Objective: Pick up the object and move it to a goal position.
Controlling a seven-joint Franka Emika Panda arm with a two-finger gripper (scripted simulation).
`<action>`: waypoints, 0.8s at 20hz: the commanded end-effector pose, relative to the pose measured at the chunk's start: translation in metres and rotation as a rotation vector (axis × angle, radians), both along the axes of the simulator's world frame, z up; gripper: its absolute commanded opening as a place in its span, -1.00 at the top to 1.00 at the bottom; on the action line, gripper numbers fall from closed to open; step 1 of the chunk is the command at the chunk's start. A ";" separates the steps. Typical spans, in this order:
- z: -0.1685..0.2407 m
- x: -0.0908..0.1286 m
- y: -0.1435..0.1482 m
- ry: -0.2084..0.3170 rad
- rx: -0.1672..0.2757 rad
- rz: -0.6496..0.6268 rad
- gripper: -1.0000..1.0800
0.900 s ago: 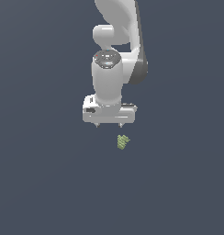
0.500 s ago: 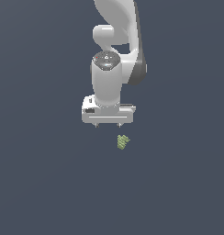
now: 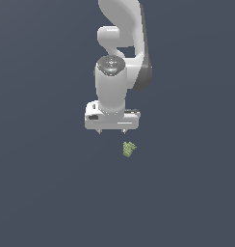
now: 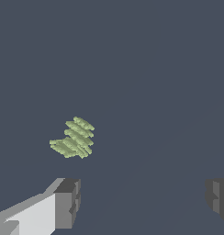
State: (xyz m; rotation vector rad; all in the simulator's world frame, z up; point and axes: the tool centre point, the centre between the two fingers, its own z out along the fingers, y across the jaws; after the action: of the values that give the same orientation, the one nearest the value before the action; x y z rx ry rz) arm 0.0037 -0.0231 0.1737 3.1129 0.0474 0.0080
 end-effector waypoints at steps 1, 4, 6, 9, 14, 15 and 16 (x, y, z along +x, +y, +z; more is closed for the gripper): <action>-0.001 0.000 0.001 0.001 0.000 0.014 -0.92; -0.004 0.001 0.003 0.003 -0.001 0.047 -0.92; -0.007 0.001 0.005 0.004 -0.002 0.077 -0.92; -0.012 0.002 0.009 0.006 -0.002 0.134 -0.92; -0.023 0.004 0.018 0.011 -0.003 0.261 -0.92; -0.025 0.005 0.020 0.012 -0.002 0.291 -0.92; -0.028 0.005 0.022 0.014 -0.002 0.323 -0.92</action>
State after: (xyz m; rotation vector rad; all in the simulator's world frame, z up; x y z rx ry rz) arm 0.0082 -0.0044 0.1499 3.0752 0.4773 -0.0042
